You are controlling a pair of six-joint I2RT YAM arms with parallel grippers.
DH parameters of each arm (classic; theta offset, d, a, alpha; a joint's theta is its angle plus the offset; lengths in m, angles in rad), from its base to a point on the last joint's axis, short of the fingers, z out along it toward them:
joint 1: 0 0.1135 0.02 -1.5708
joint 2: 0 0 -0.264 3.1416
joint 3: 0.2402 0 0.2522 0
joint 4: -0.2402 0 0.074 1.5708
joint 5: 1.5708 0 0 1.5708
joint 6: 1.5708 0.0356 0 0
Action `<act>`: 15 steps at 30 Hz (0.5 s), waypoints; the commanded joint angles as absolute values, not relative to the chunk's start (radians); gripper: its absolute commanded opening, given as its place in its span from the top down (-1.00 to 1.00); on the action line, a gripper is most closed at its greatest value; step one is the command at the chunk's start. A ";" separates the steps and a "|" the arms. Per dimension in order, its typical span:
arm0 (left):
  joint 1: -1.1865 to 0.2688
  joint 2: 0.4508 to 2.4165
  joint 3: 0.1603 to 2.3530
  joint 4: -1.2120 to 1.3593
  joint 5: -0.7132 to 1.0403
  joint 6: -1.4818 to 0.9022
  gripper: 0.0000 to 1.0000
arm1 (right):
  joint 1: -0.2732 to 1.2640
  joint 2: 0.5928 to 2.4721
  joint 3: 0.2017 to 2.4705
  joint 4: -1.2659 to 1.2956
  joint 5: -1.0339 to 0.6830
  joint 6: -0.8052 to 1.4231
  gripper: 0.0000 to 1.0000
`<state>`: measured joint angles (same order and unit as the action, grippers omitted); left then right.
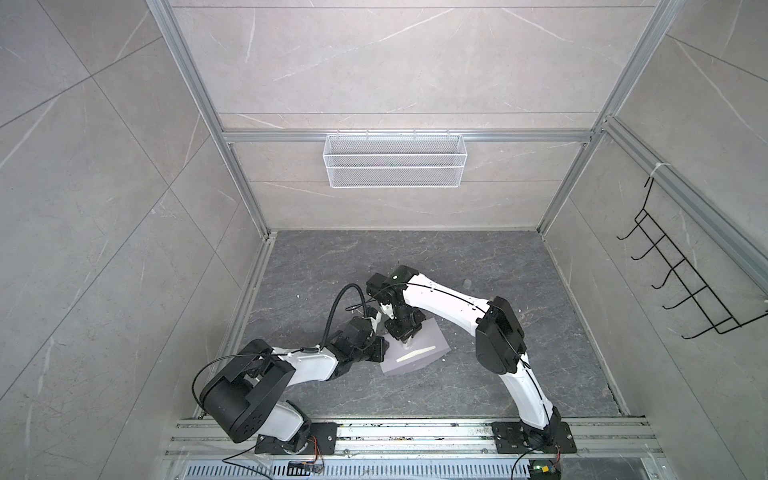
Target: Place the letter into the envelope and seal it
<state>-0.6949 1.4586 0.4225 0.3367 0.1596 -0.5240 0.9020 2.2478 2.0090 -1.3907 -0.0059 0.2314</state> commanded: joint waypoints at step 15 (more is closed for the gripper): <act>-0.692 1.506 0.444 0.262 0.140 -0.497 0.66 | 0.862 2.251 1.939 -1.393 0.038 0.235 1.00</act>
